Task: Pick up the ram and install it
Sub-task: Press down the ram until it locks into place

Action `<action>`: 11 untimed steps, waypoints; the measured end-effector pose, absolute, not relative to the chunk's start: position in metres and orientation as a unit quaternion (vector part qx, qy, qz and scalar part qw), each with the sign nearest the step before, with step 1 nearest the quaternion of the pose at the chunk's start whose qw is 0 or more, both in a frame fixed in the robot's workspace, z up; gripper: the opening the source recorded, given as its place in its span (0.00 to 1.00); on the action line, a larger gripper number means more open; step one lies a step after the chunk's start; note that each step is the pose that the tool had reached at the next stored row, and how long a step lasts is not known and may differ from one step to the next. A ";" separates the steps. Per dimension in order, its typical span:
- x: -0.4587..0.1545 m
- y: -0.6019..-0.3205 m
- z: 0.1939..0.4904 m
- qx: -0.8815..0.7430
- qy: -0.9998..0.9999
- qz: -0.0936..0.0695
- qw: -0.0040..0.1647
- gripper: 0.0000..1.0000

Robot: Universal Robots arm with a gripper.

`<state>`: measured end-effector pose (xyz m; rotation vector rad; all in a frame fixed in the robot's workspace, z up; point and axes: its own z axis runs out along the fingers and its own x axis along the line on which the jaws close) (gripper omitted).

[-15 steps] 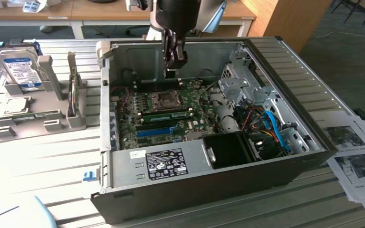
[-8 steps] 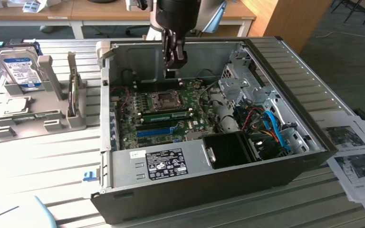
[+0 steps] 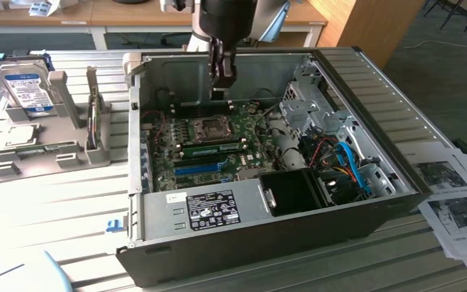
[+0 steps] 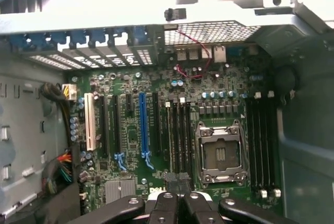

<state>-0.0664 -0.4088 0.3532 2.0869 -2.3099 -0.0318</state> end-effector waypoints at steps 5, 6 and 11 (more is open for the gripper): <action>-0.066 -0.409 0.353 0.640 -0.769 -0.011 0.014 0.09; -0.066 -0.409 0.353 0.633 -0.774 -0.011 0.014 0.09; -0.066 -0.409 0.353 0.600 -0.800 -0.011 0.013 0.09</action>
